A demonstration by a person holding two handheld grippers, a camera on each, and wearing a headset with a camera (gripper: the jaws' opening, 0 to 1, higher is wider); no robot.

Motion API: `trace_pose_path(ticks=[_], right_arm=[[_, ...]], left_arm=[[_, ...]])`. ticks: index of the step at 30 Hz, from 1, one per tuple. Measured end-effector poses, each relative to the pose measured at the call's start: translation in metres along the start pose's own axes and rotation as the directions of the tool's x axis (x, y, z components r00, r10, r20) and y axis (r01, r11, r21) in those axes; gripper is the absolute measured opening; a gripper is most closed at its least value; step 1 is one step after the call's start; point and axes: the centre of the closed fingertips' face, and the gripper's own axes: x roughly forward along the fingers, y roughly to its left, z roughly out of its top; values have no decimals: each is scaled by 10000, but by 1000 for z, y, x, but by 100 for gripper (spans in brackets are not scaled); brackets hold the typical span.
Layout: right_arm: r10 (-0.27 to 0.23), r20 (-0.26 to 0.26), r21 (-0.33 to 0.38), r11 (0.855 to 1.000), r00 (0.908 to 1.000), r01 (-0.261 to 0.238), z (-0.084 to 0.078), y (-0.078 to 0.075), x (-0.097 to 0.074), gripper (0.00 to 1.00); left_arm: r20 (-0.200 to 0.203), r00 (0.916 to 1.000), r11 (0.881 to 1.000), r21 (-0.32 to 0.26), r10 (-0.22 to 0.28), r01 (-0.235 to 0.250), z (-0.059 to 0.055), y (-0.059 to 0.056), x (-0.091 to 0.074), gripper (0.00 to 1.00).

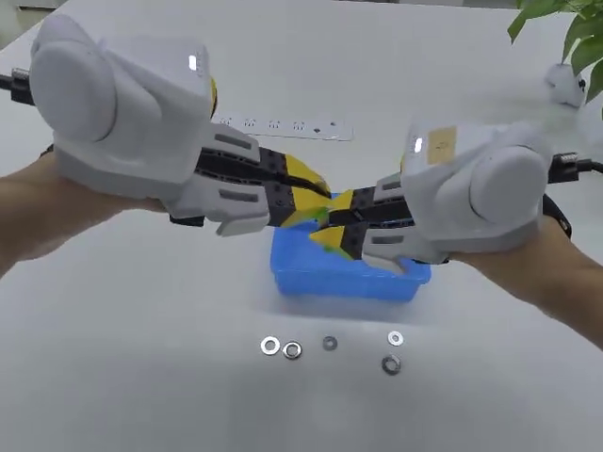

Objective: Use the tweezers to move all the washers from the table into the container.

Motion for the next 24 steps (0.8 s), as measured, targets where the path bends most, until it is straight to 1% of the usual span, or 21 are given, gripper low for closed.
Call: trace_pose_path(ticks=[1,2,4,8,10,12,16,20,24], right_arm=[[-12,-78,28,10000,10000,12,-3,-2,3,10],[36,-170,81,10000,9998,-35,-9,-2,7,10],[156,-302,226,9996,9994,-149,-17,-2,13,10],[288,-404,325,9991,9988,-275,-26,-3,21,10],[319,-387,466,9985,9987,-301,-30,-4,24,10],[346,-389,536,9980,9986,-325,-33,-5,26,10],[316,-413,531,9982,9986,-294,-37,-8,29,10],[361,-487,591,9977,9982,-332,-42,-8,33,11],[456,-556,695,9967,9974,-417,-47,-7,37,11]], left_arm=[[-30,10000,10000,-13,52,-52,-3,3,2,7],[-128,9999,9999,-112,51,-53,-9,6,5,7],[-270,9996,9999,-111,12,-15,-17,8,9,7],[-300,9995,9997,-216,-133,127,-27,9,18,7],[-305,9994,9996,-259,-151,143,-31,11,21,7],[-356,9992,9997,-160,-205,200,-34,12,23,7],[-409,9988,9995,-146,-271,266,-38,15,26,7],[-573,9979,9995,-104,-302,297,-44,16,29,6],[-685,9971,9993,-216,-319,305,-50,16,32,7]])
